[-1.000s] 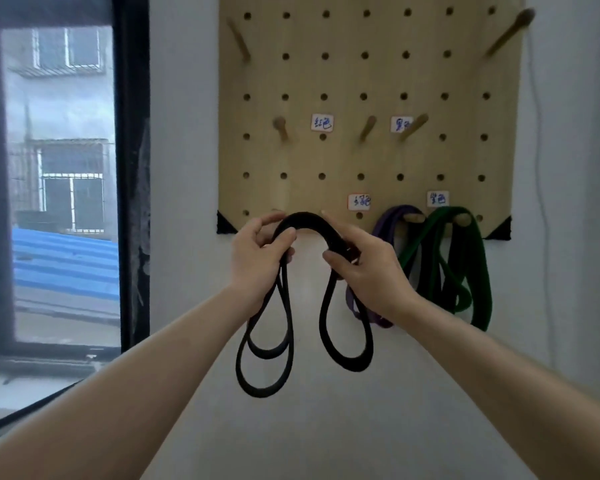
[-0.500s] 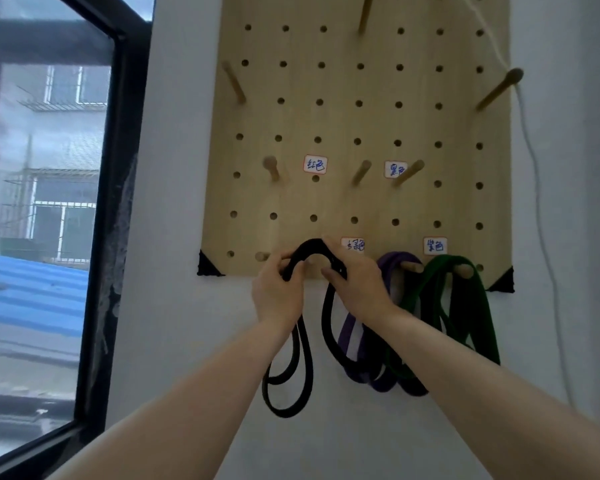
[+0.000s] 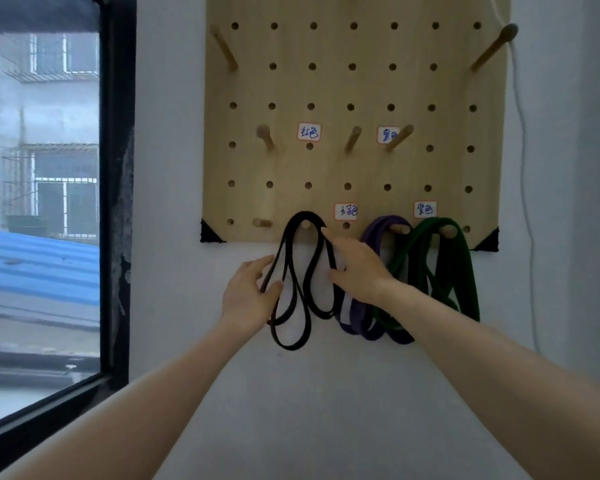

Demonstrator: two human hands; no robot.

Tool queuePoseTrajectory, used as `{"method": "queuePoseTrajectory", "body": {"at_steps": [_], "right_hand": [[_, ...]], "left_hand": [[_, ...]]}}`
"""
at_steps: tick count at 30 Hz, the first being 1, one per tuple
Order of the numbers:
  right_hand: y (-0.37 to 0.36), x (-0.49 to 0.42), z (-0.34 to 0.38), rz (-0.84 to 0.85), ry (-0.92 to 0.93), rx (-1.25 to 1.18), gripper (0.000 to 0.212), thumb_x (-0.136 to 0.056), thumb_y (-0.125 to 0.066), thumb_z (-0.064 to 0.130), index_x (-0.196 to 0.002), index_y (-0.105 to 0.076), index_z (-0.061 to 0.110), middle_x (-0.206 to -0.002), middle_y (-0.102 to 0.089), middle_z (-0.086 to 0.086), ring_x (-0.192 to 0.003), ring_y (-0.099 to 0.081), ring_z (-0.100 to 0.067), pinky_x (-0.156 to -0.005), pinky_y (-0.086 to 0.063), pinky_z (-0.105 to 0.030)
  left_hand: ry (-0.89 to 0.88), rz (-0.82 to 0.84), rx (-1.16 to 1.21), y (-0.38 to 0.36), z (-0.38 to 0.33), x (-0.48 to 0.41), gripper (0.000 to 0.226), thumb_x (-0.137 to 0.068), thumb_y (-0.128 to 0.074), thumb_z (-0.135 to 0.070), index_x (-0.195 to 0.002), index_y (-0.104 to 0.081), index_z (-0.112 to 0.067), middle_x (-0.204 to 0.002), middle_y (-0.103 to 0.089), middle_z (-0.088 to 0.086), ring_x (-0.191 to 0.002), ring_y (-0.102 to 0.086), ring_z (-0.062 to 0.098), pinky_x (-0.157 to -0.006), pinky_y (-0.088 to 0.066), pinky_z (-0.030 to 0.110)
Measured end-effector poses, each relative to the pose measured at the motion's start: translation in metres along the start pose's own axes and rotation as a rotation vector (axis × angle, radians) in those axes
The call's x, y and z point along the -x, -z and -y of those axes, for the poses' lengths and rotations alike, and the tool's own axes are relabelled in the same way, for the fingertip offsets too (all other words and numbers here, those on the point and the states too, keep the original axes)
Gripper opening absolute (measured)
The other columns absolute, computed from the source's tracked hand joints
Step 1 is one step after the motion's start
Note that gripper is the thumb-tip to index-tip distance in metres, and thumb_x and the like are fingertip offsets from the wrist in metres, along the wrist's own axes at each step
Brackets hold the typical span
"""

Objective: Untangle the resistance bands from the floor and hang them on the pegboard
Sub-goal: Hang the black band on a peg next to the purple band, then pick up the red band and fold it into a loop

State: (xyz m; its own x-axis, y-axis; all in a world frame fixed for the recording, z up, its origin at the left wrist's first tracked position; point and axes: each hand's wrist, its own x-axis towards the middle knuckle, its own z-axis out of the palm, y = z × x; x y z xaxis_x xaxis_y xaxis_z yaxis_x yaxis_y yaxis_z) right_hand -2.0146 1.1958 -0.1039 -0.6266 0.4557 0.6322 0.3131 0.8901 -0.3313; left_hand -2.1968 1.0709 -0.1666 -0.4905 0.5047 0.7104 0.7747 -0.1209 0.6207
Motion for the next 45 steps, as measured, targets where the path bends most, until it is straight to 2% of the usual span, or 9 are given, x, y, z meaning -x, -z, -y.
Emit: {"method": "queuePoseTrajectory", "body": {"at_steps": [5, 9, 14, 17, 23, 30, 34, 39, 45], "right_hand": [[-0.024, 0.103, 0.001, -0.045, 0.057, -0.036, 0.057, -0.091, -0.069, 0.017, -0.144, -0.051, 0.023, -0.129, -0.053, 0.009, -0.119, -0.052, -0.011, -0.106, -0.044, -0.031], [-0.055, 0.189, -0.003, 0.176, -0.039, -0.103, 0.037, -0.093, -0.069, 0.023, -0.129, -0.063, 0.026, -0.115, -0.058, 0.013, -0.099, -0.058, -0.005, -0.087, -0.052, -0.024], [-0.106, 0.285, -0.026, 0.394, -0.194, -0.198, 0.015, -0.093, -0.069, 0.016, -0.107, -0.075, 0.016, -0.088, -0.071, 0.003, -0.076, -0.064, -0.009, -0.073, -0.051, -0.02], [-0.142, 0.342, -0.046, 0.554, -0.273, -0.177, 0.012, -0.092, -0.069, 0.017, -0.102, -0.076, 0.016, -0.08, -0.069, 0.006, -0.07, -0.06, -0.004, -0.066, -0.044, -0.012], [-0.216, 0.456, -0.077, 0.81, -0.394, -0.112, 0.016, -0.088, -0.074, 0.021, -0.103, -0.077, 0.015, -0.094, -0.075, 0.002, -0.089, -0.068, -0.014, -0.083, -0.05, -0.026], [-0.292, 0.586, -0.083, 1.072, -0.6, -0.143, 0.025, -0.086, -0.077, 0.019, -0.108, -0.075, 0.007, -0.101, -0.076, -0.011, -0.091, -0.068, -0.017, -0.078, -0.044, -0.02], [-0.324, 0.645, -0.077, 1.163, -0.695, -0.197, 0.027, -0.084, -0.078, 0.009, -0.107, -0.072, -0.005, -0.104, -0.073, -0.022, -0.092, -0.067, -0.032, -0.084, -0.051, -0.034], [-0.342, 0.707, -0.064, 1.336, -0.536, -0.163, 0.067, -0.083, -0.079, 0.018, -0.142, -0.052, 0.004, -0.147, -0.049, -0.016, -0.138, -0.045, -0.027, -0.114, -0.032, -0.03], [-0.354, 0.728, -0.063, 1.42, -0.254, 0.143, 0.059, -0.08, -0.076, 0.037, -0.131, -0.051, 0.019, -0.148, -0.03, -0.011, -0.132, -0.04, -0.037, -0.111, -0.037, -0.049]], "left_hand": [[0.063, 0.17, 0.047, 0.026, 0.008, 0.081, 0.023, -0.091, -0.072, -0.018, -0.114, -0.071, -0.02, -0.111, -0.069, -0.007, -0.097, -0.066, 0.009, -0.088, -0.054, 0.029], [0.125, 0.385, 0.11, 0.03, 0.015, 0.153, 0.018, -0.091, -0.073, -0.007, -0.109, -0.073, -0.007, -0.1, -0.073, 0.008, -0.086, -0.065, 0.011, -0.078, -0.05, 0.012], [0.216, 0.688, 0.098, 0.017, 0.048, 0.256, 0.013, -0.091, -0.073, -0.011, -0.104, -0.075, -0.011, -0.093, -0.074, -0.001, -0.078, -0.065, -0.004, -0.075, -0.048, 0.01], [0.352, 0.781, 0.075, 0.005, 0.083, 0.335, 0.013, -0.091, -0.073, -0.011, -0.104, -0.075, -0.012, -0.091, -0.074, 0.005, -0.079, -0.064, 0.005, -0.076, -0.049, 0.015], [0.733, 0.83, 0.042, -0.013, 0.153, 0.502, 0.013, -0.091, -0.071, -0.006, -0.103, -0.076, -0.006, -0.079, -0.066, 0.006, -0.071, -0.057, 0.012, -0.07, -0.045, 0.023], [1.008, 0.928, -0.003, -0.023, 0.197, 0.645, 0.012, -0.091, -0.071, -0.016, -0.1, -0.075, -0.022, -0.089, -0.072, -0.001, -0.088, -0.067, 0.022, -0.085, -0.052, 0.032], [0.825, 1.097, -0.201, -0.033, 0.203, 0.69, 0.018, -0.089, -0.071, -0.031, -0.105, -0.068, -0.038, -0.113, -0.073, -0.004, -0.111, -0.068, 0.019, -0.097, -0.05, 0.033], [0.39, 1.46, -0.348, -0.048, 0.206, 0.738, 0.062, -0.091, -0.065, -0.032, -0.149, -0.045, -0.029, -0.16, -0.034, -0.001, -0.144, -0.034, 0.027, -0.118, -0.026, 0.039], [0.206, 1.579, -0.489, -0.047, 0.209, 0.75, 0.048, -0.092, -0.056, -0.031, -0.14, -0.055, -0.03, -0.145, -0.049, 0.0, -0.135, -0.044, 0.027, -0.112, -0.032, 0.039]]}}
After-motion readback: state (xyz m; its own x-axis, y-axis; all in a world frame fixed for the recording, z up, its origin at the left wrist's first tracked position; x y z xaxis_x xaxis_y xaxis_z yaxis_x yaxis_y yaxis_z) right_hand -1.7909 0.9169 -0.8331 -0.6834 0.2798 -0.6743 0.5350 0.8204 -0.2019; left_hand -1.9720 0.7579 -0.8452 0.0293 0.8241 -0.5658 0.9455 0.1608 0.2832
